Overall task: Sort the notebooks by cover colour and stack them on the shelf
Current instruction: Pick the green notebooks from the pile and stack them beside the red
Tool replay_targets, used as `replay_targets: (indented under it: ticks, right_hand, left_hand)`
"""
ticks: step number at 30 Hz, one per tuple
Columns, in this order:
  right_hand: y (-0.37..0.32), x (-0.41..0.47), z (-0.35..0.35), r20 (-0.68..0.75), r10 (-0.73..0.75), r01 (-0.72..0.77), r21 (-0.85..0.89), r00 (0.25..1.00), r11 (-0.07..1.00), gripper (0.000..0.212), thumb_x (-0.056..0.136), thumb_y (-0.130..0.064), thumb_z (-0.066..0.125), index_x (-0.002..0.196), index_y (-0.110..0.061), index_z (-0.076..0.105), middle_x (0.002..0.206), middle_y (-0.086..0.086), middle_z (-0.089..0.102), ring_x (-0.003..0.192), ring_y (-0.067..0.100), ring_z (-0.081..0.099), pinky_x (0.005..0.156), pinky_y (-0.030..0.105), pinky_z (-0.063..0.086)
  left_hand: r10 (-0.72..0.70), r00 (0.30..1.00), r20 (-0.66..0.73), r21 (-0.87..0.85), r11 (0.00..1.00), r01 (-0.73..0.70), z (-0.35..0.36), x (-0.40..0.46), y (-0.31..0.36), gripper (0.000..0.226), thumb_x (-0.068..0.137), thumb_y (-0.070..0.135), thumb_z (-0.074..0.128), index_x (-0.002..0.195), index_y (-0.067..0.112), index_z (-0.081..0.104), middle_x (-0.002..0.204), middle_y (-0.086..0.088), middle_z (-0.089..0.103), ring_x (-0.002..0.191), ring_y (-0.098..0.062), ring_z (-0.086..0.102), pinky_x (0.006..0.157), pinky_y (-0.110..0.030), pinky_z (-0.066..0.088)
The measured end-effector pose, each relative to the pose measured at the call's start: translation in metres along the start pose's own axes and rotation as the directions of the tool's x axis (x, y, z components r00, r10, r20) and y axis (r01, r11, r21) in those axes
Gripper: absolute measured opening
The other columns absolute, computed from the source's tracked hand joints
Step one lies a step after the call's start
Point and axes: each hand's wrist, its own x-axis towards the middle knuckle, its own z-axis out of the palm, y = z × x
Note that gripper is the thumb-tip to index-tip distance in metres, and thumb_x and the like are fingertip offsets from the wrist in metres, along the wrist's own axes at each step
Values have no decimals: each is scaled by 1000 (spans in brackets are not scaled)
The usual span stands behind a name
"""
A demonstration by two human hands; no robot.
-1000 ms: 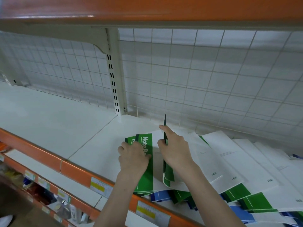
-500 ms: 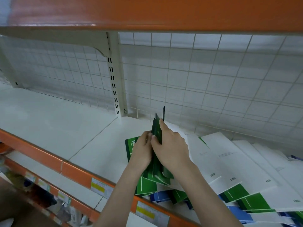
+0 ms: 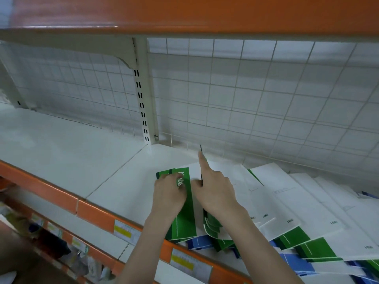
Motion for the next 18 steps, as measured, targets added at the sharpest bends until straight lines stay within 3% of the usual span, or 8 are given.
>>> replay_targets:
  ticks: [2, 4, 9, 12, 13, 14, 16, 18]
  right_hand:
    - [0, -1, 1, -22, -28, 28, 3, 999, 1000, 71, 92, -20, 42, 150, -34, 4, 63, -2, 46, 58, 15, 46, 53, 29, 35]
    - [0, 0, 1, -31, -24, 24, -4, 999, 1000, 66, 93, -20, 41, 150, -33, 10, 63, -3, 45, 58, 15, 44, 55, 29, 35]
    - [-4, -4, 3, -41, -3, 4, 14, 999, 1000, 60, 94, -21, 42, 148, -24, 15, 74, 1, 54, 66, 22, 52, 60, 31, 41]
    - [-9, -4, 3, -92, -16, 25, 89, 996, 996, 63, 95, -22, 41, 149, -24, 8, 77, 1, 59, 68, 21, 56, 61, 31, 43]
    - [-10, -4, 2, -115, -22, 34, 107, 993, 994, 63, 95, -23, 41, 148, -24, 7, 74, -1, 58, 67, 20, 57, 61, 31, 44]
    - [-10, -5, 2, -124, -20, 37, 131, 992, 991, 61, 96, -25, 39, 148, -25, 8, 72, -2, 57, 67, 20, 57, 61, 32, 45]
    - [-5, -5, 1, -112, 6, 18, 209, 994, 978, 56, 99, -27, 35, 148, -26, 9, 74, 0, 59, 68, 20, 59, 64, 35, 49]
    - [3, -6, -1, -83, 39, -17, 258, 996, 966, 54, 100, -26, 33, 149, -26, 8, 71, -1, 58, 62, 16, 56, 58, 31, 46]
  left_hand:
    - [-57, 998, -5, 205, 977, 56, 3, -4, -2, 25, 90, 28, 56, 104, 8, 61, 108, -11, 60, 107, -28, 49, 90, -32, 37]
    - [-138, 990, 40, 190, 973, 128, 4, -7, -1, 33, 85, 33, 62, 101, 5, 57, 107, -14, 54, 105, -29, 45, 85, -31, 36]
    - [-162, 986, 33, -194, 967, 165, 0, -6, 5, 38, 77, 14, 73, 108, 4, 54, 106, -11, 59, 98, -25, 59, 78, -34, 51]
    - [-134, 986, 100, -517, 840, 166, -2, -10, 16, 10, 95, 24, 53, 98, 19, 61, 93, 4, 67, 87, -11, 63, 76, -24, 50]
    - [-126, 981, 147, -608, 771, 190, -3, -13, 20, 22, 98, 36, 45, 92, 26, 63, 87, 9, 68, 85, -6, 63, 75, -19, 49]
    - [-119, 968, 220, -667, 706, 238, -2, -13, 21, 34, 97, 49, 38, 95, 30, 66, 90, 12, 70, 89, -2, 64, 79, -18, 48]
    - [-115, 941, 317, -656, 690, 306, -2, -13, 21, 56, 89, 67, 37, 122, 28, 59, 117, 9, 64, 111, -8, 59, 96, -32, 47]
    - [-88, 947, 308, -643, 715, 276, -1, -13, 18, 47, 89, 53, 53, 125, 22, 55, 118, 3, 65, 105, -13, 64, 90, -36, 52]
